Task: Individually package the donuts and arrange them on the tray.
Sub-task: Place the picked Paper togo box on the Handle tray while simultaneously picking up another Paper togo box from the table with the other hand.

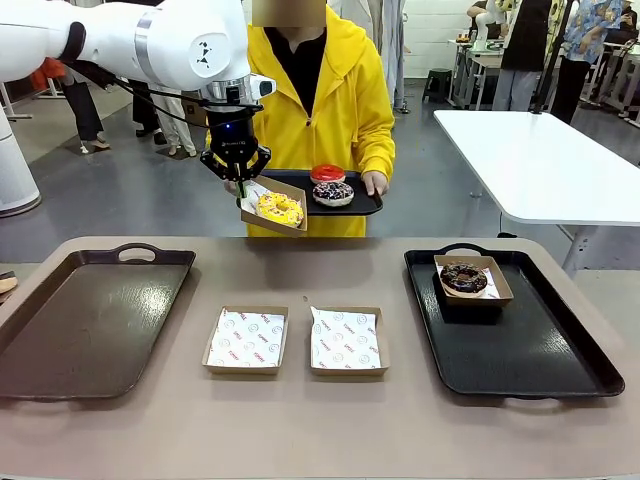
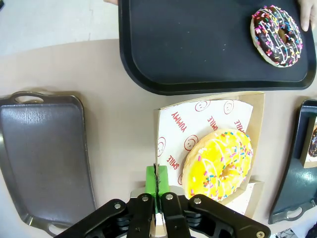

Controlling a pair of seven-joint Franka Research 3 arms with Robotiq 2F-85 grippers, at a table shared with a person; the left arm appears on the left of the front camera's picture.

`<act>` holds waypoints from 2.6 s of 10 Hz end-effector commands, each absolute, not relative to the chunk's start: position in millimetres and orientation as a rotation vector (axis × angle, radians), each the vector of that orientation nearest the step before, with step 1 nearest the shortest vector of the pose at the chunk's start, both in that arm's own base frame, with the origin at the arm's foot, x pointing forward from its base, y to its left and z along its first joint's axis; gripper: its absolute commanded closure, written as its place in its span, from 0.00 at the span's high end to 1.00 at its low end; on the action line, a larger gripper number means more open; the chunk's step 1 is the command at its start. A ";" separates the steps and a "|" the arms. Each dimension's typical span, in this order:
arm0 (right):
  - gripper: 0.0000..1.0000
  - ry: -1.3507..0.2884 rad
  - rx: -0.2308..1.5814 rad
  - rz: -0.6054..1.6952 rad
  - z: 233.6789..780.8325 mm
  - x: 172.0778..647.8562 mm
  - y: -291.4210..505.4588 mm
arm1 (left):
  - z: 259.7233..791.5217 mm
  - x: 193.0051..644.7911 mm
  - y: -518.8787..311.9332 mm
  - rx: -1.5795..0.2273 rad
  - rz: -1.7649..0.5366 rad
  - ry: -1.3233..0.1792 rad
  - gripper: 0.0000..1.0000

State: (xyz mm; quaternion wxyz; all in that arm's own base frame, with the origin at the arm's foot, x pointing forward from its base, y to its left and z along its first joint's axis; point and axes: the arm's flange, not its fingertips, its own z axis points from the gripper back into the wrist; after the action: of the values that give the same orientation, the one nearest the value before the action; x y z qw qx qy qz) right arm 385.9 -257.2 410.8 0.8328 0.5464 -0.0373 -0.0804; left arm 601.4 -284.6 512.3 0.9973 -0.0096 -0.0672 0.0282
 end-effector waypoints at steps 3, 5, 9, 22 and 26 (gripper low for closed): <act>1.00 -0.073 1.162 -0.178 412.2 384.8 -257.3 | 514.1 598.2 -282.9 -0.021 0.054 -0.145 0.00; 1.00 -0.079 1.158 -0.170 410.8 385.9 -257.2 | 512.3 601.4 -284.6 -0.019 0.056 -0.135 0.01; 1.00 -0.076 0.894 -0.112 477.5 389.0 -174.2 | 540.2 556.1 -236.0 0.034 -0.014 -0.150 0.01; 1.00 -0.002 0.438 -0.019 437.0 420.9 68.5 | 507.6 494.0 -66.6 0.060 0.143 -0.070 0.01; 1.00 -0.002 0.438 -0.019 437.0 420.9 68.5 | 507.6 494.0 -66.6 0.060 0.143 -0.070 0.01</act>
State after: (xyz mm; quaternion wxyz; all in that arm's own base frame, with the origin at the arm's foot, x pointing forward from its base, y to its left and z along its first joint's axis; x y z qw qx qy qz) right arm 422.5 68.7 436.3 0.9751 0.2215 -0.0027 -0.0101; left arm 493.1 -67.0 504.5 0.9968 0.0272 -0.0374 0.0652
